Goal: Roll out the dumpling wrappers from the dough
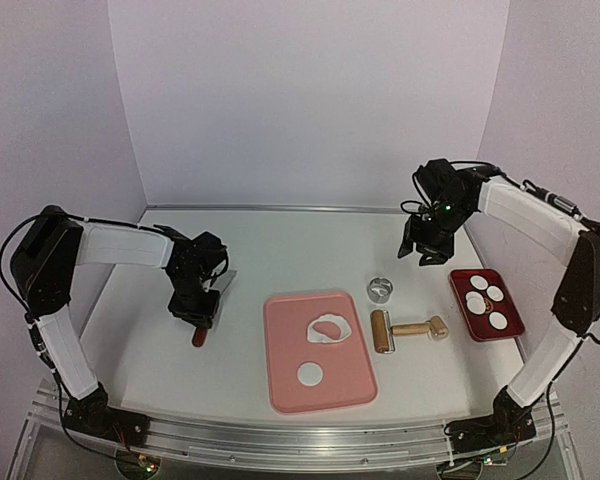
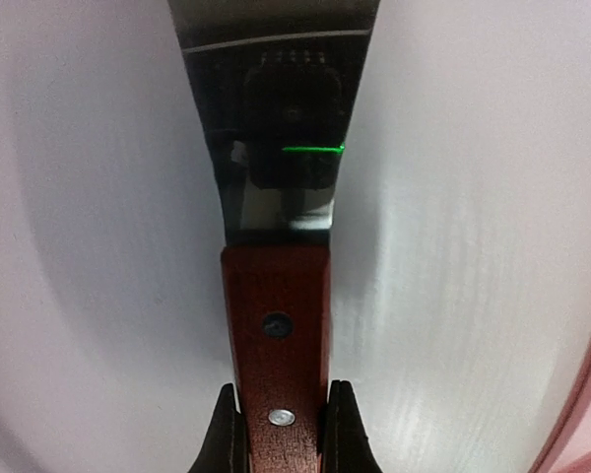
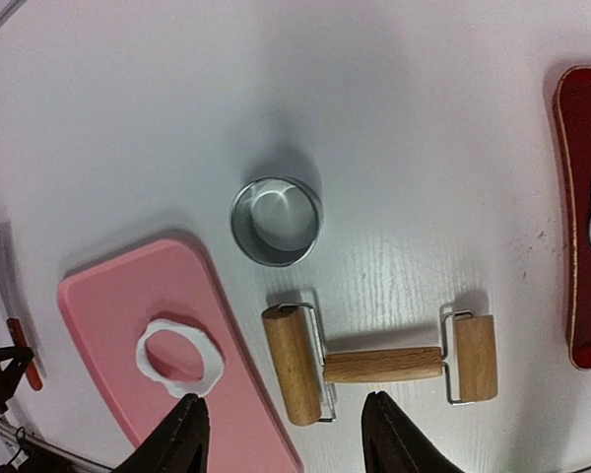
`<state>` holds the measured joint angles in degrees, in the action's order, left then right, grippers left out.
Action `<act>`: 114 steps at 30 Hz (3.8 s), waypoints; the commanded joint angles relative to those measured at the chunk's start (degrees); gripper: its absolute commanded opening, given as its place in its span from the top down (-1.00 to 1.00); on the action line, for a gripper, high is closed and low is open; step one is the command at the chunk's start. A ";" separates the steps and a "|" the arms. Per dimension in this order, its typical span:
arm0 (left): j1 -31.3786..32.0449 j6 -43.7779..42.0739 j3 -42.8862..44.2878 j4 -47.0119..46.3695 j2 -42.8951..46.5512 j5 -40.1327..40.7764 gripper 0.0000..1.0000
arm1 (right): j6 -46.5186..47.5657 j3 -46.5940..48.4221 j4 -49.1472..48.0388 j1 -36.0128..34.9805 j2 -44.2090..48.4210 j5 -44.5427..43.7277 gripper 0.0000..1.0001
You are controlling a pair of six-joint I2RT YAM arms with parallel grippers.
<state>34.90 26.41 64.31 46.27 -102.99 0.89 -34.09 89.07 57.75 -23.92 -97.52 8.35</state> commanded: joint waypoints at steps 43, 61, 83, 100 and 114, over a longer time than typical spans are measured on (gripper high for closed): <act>29.40 39.60 13.70 -19.89 12.00 -4.58 1.00 | -16.86 -1.63 -26.47 -27.39 -3.92 16.55 0.19; 24.36 33.82 6.26 -18.87 22.53 -9.21 -0.74 | -7.29 0.54 -26.55 -22.21 -1.96 19.04 1.00; -0.54 -7.82 18.02 -6.09 12.56 -59.98 -0.93 | 8.34 -0.91 -7.40 -23.08 2.67 60.64 1.00; 2.56 -4.57 16.58 -11.79 8.89 -73.84 -0.11 | 9.41 4.17 -6.34 -24.77 -2.50 66.95 1.00; 4.62 6.45 8.55 -27.24 13.99 -73.38 1.00 | 11.26 3.06 -6.23 -25.00 -0.78 57.28 0.56</act>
<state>38.06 27.02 76.52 26.36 -93.65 -75.61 -22.83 90.61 53.22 -48.83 -100.03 73.72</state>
